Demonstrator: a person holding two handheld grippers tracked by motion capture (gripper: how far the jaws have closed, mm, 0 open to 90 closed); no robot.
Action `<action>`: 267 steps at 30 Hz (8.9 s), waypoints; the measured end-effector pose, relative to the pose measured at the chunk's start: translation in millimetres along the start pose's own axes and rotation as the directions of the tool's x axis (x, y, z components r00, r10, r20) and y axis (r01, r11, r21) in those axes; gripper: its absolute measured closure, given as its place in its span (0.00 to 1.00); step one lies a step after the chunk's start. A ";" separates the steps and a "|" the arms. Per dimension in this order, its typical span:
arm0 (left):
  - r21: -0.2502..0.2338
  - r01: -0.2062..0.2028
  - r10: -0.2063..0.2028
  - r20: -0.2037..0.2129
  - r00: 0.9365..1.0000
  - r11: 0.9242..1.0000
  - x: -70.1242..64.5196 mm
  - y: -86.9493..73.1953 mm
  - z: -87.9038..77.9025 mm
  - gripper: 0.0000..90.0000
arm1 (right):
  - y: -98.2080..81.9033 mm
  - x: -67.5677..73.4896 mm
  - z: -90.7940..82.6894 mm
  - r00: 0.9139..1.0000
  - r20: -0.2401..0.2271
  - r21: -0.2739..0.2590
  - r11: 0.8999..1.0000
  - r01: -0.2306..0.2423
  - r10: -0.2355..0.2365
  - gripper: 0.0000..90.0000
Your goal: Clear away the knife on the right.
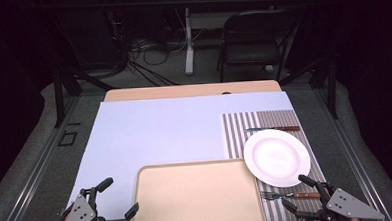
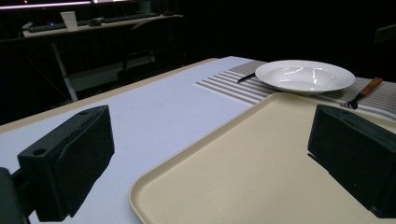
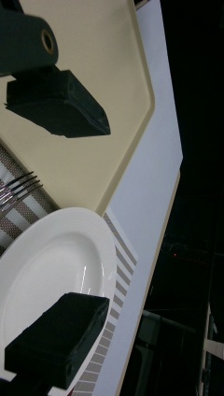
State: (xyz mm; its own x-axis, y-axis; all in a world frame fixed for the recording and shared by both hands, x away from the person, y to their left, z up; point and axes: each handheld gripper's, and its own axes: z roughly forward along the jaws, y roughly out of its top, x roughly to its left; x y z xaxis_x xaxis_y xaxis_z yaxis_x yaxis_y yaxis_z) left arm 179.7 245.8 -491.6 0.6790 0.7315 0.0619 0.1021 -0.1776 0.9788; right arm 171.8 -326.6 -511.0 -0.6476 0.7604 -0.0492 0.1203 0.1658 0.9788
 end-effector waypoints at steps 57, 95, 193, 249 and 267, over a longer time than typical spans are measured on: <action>0.060 0.046 -0.044 -0.034 0.998 0.997 5.6 -8.5 -4.8 0.01 | 43.1 -156.3 57.6 0.999 0.043 0.261 0.965 -0.006 -0.005 0.44; 0.083 0.043 -0.038 -0.063 0.997 0.996 5.1 -9.8 -2.7 0.01 | 81.6 -206.7 184.5 0.990 -0.101 0.402 0.907 0.129 -0.096 0.47; 0.099 0.068 -0.059 -0.096 0.994 0.993 13.9 -16.5 -2.7 0.02 | -1.2 -241.1 197.5 0.995 -0.098 0.706 0.703 0.082 -0.017 0.73; 0.103 0.078 -0.068 -0.096 0.993 0.992 16.7 -18.3 -1.0 0.02 | 13.1 -235.0 199.7 0.995 -0.099 0.728 0.680 0.088 -0.023 0.85; 0.101 0.090 -0.081 -0.087 0.993 0.991 16.0 -19.4 1.0 0.03 | 41.0 -226.6 173.9 0.995 -0.087 0.666 0.740 0.092 -0.046 0.85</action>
State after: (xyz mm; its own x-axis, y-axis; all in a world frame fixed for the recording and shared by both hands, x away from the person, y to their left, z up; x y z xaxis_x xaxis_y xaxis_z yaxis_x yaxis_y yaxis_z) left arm 189.3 260.3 -509.8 0.6025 0.7981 -0.0012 0.2357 -0.1765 0.9557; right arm 454.3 -382.9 -494.2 -0.7152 0.6947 -0.0767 0.5305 0.6110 0.5876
